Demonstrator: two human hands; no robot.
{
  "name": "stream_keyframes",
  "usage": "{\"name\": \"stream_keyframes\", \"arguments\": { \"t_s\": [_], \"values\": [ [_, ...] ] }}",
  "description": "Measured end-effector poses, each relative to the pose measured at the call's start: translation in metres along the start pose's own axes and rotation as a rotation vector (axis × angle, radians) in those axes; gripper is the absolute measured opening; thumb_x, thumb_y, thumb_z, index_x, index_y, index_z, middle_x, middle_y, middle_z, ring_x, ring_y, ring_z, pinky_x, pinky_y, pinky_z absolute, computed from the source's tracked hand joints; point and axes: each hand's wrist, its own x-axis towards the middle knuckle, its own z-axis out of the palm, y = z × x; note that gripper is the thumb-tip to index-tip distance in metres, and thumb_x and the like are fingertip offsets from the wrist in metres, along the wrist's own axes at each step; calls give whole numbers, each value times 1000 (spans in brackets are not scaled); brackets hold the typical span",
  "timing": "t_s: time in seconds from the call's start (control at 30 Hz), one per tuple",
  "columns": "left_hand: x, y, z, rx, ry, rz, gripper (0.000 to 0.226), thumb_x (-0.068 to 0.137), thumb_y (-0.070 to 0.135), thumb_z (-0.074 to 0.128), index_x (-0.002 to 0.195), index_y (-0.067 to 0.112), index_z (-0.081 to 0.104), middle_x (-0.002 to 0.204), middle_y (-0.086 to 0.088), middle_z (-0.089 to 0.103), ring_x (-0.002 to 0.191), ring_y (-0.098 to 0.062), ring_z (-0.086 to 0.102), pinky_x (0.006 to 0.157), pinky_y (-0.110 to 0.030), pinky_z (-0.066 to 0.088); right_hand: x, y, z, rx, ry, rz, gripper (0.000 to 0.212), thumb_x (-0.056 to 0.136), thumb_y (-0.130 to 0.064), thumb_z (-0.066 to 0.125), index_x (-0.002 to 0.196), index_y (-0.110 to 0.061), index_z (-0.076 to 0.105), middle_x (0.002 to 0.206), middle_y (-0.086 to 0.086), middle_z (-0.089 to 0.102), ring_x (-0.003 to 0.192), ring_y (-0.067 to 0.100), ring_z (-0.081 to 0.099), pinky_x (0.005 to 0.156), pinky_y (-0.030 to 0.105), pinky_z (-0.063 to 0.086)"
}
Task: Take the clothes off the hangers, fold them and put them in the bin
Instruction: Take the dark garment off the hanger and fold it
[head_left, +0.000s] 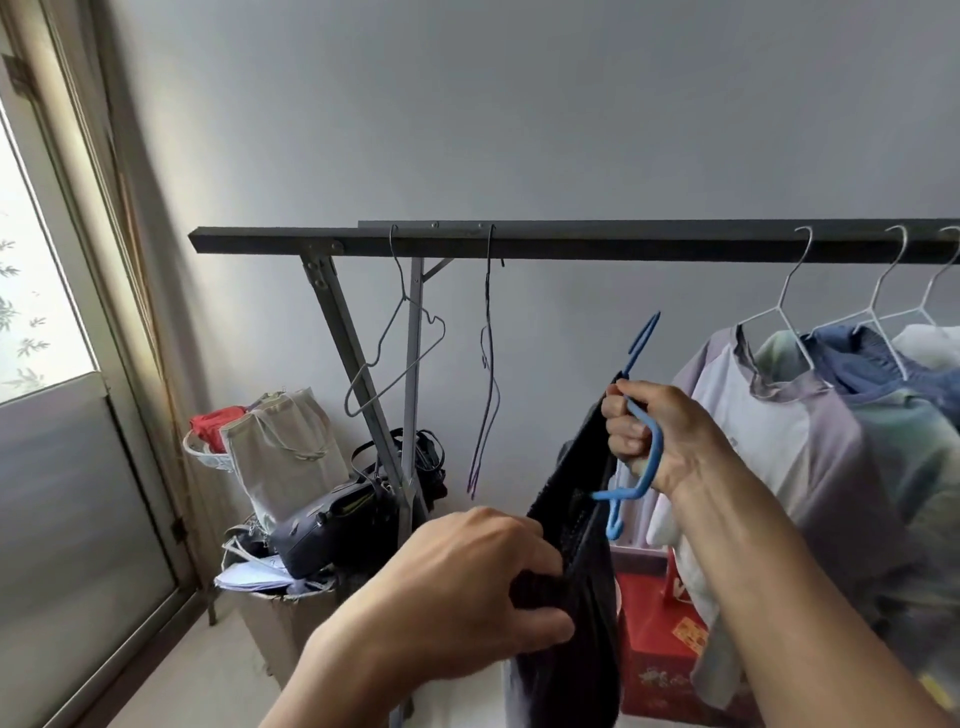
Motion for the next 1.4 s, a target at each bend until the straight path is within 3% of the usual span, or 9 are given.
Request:
{"name": "stream_keyframes", "arguments": {
  "t_s": [0.13,0.2,0.37,0.53,0.7,0.8,0.93,1.2,1.4],
  "values": [
    [14,-9,15,-28,46,-48,25,86,49,59,102,30,62,96,7,61,90,-17,59,78,-35,49,-12,-7,3,6,-133,76,26,85,-15,42,59,-16,39,37,-4,37,21,6,27,26,10,21],
    [21,-16,24,-53,40,-76,21,89,43,59,105,30,64,99,5,62,95,-21,60,82,-37,49,-22,-19,6,-67,-148,72,36,92,-19,36,56,-17,38,36,-5,34,20,6,24,27,8,19],
    [31,-29,50,-66,34,-157,21,90,36,59,110,33,65,105,4,66,102,-24,61,85,-37,50,-51,-48,18,-206,-244,-8,30,93,-19,33,63,-16,35,36,-5,31,22,5,22,31,9,15],
    [32,-39,54,-110,76,-158,27,89,37,59,115,42,62,108,8,67,98,-15,62,84,-28,49,-55,-63,28,-238,-278,-92,32,98,-18,31,66,-15,37,38,-4,33,22,4,22,28,9,17],
    [23,-49,38,-177,116,-120,17,86,40,62,94,26,68,93,14,60,88,0,54,77,-14,40,-11,-57,40,-356,-142,-232,32,100,-13,31,69,-14,38,40,0,37,29,8,25,34,12,18],
    [14,-57,28,-163,147,-127,21,79,44,65,75,25,58,88,12,56,85,2,50,71,-8,35,17,-52,41,-438,-69,-236,31,99,-10,32,69,-13,39,40,1,40,31,9,26,37,15,17],
    [3,-67,17,-182,213,-120,31,72,44,67,60,27,45,78,10,51,74,-2,50,64,-15,36,37,-33,37,-578,1,-175,27,97,-8,35,72,-10,42,39,3,41,29,11,27,35,14,18],
    [-6,-77,11,-250,375,-119,28,69,22,60,61,17,34,75,5,42,63,-9,38,59,-26,34,52,6,82,-745,-53,-134,26,96,-5,35,72,-10,42,39,4,40,26,12,33,33,12,22],
    [-24,-96,-9,-396,450,-204,24,65,12,57,61,16,34,75,7,41,64,-8,37,69,-47,46,72,39,136,-808,-118,-127,28,99,-9,33,73,-11,43,49,5,41,33,13,38,38,15,23]
  ]
}}
